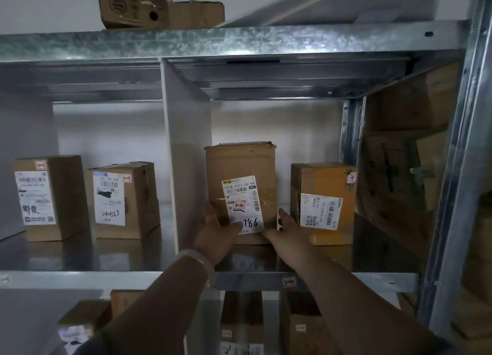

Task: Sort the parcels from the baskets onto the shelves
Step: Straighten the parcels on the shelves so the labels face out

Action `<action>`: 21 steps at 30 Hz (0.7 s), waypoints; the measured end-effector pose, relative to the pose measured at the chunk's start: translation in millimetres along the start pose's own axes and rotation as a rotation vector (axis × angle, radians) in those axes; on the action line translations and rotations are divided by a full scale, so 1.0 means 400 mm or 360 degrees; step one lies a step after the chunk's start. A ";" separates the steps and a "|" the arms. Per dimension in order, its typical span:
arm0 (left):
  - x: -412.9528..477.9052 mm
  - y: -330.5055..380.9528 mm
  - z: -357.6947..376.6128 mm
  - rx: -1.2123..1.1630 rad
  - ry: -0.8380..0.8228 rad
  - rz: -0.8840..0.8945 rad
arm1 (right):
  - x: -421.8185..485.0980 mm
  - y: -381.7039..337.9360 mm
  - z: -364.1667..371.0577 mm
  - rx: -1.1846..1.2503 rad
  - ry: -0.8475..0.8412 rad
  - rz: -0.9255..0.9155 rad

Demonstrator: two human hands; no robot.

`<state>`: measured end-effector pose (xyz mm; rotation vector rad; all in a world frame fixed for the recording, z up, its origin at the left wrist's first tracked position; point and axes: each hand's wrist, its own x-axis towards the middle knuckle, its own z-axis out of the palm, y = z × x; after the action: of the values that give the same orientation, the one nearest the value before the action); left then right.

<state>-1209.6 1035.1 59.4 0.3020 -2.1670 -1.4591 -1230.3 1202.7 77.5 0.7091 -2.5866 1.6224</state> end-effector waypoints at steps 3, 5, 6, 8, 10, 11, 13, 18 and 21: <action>-0.033 -0.002 0.004 -0.0008 0.0034 0.0075 | -0.027 0.014 -0.013 0.0069 -0.0020 -0.0061; -0.059 -0.012 0.012 -0.0002 0.0038 0.0119 | -0.045 0.027 -0.023 0.0095 -0.0018 -0.0089; -0.072 -0.017 0.016 0.0015 0.0039 0.0157 | -0.055 0.033 -0.027 0.0100 -0.0015 -0.0109; -0.087 -0.026 0.021 0.0098 0.0038 0.0239 | -0.077 0.041 -0.037 0.0118 -0.0005 -0.0131; -0.136 -0.005 0.025 0.0108 0.0004 0.0340 | -0.101 0.059 -0.048 0.0185 0.0006 -0.0145; -0.173 0.012 0.028 0.0055 -0.0019 0.0382 | -0.116 0.069 -0.052 0.0235 0.0008 -0.0157; -0.237 0.020 0.038 -0.0044 -0.0054 0.0430 | -0.147 0.095 -0.061 0.0318 0.0022 -0.0189; -0.368 -0.040 0.093 -0.0279 -0.0100 0.0296 | -0.247 0.199 -0.060 0.0218 0.0049 -0.0289; -0.435 -0.100 0.135 -0.0307 -0.0129 0.0198 | -0.299 0.291 -0.032 -0.0037 -0.0003 -0.0296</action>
<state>-1094.3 1140.4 -42.3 0.0396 -2.0466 -1.6183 -1169.7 1300.1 -44.6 0.9188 -2.4509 1.5351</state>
